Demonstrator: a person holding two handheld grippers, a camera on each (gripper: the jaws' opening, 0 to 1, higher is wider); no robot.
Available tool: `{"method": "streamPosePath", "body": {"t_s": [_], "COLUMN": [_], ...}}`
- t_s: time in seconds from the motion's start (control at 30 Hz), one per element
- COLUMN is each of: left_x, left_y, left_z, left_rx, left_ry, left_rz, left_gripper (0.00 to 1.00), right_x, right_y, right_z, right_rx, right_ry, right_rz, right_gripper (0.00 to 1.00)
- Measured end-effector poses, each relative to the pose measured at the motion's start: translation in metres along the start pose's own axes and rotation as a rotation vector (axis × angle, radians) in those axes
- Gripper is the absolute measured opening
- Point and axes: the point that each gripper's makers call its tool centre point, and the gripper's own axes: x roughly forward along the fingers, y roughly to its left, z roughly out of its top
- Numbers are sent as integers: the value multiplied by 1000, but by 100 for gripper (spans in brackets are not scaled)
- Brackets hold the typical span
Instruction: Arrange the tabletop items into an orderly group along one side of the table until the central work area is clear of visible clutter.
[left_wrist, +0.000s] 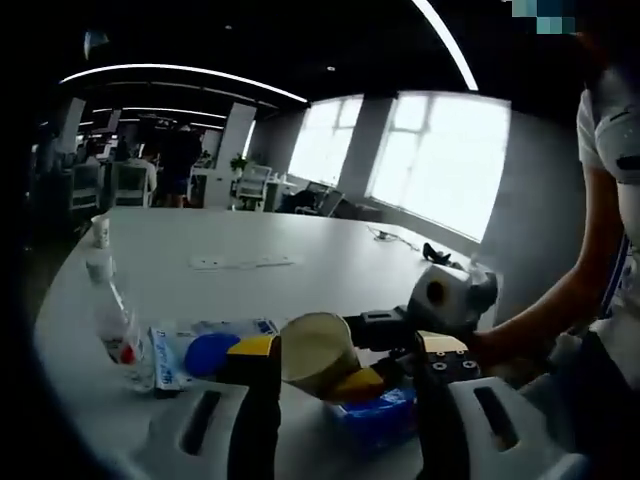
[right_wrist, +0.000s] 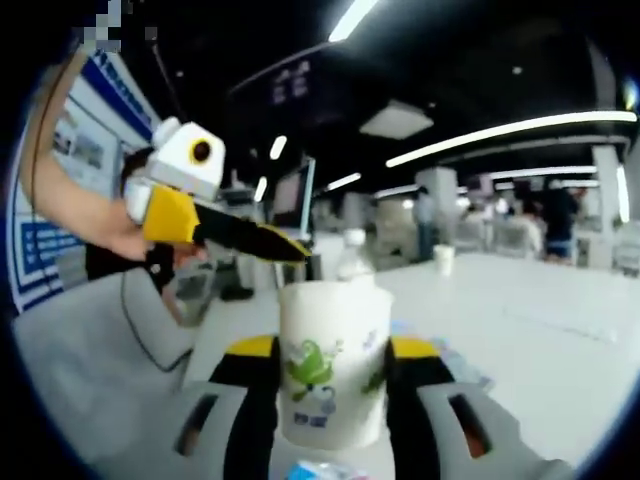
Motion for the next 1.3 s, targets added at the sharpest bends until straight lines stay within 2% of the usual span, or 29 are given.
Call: {"method": "streamPosePath", "body": {"t_s": [0.07, 0.13, 0.2, 0.27, 0.33, 0.43, 0.57, 0.6, 0.67, 0.73, 0.8, 0.87, 0.97, 1.07, 1.13, 1.17, 1.23, 1.27, 1.3], "left_x": [5, 11, 16, 19, 21, 20, 23, 23, 22, 22, 21, 22, 19, 14, 11, 8, 4, 1, -1], "left_y": [-3, -4, -2, 0, 1, 2, 1, 1, 1, -1, 1, -3, -3, -4, -2, 1, 7, 9, 11], "left_z": [-2, -4, -11, -12, -14, -15, -26, -26, -26, -26, -29, -28, -28, -21, -19, -19, -21, -22, -23], "left_rx": [-2, -35, -73, -55, -72, -74, -58, -58, -74, -50, 6, 7, 19, 53, 64, 74, 78, 83, 87], "left_ry": [6, 14, 54, 55, 68, 76, 136, 132, 136, 147, 175, 168, 162, 148, 142, 144, 142, 142, 148], "left_rz": [-2, 2, 8, 20, 18, 23, 37, 36, 31, 28, 36, 37, 38, 60, 83, 99, 114, 124, 131], "left_gripper": [49, 41, 35, 34, 33, 25, 11, 10, 7, 3, 1, 0, 0, 0, 0, 0, 0, 0, 0], "right_x": [0, 2, 4, 5, 4, 2, 1, 1, 2, 3, 5, 6, 6, -1, -8, -11, -16, -18, -19], "right_y": [1, 5, 11, 17, 18, 17, 14, 16, 18, 20, 22, 23, 20, 18, 8, 4, -8, -15, -21], "right_z": [1, -1, -1, -2, -2, -3, -1, -2, -2, -2, -5, -5, -12, -31, -35, -33, -27, -24, -23], "right_rx": [5, -29, -49, -67, -68, -82, -100, -128, -130, -128, -167, -157, -124, -89, -66, -34, 104, 238, 318], "right_ry": [-5, 11, 14, 19, 19, 24, 23, 38, 38, 41, 62, 62, 98, 191, 221, 215, 190, 164, 151], "right_rz": [-1, 12, 34, 59, 68, 70, 64, 72, 77, 83, 93, 102, 109, 125, 89, 71, 23, 0, -20], "right_gripper": [38, 38, 38, 38, 39, 39, 39, 39, 40, 41, 41, 41, 43, 56, 54, 55, 56, 57, 57]}}
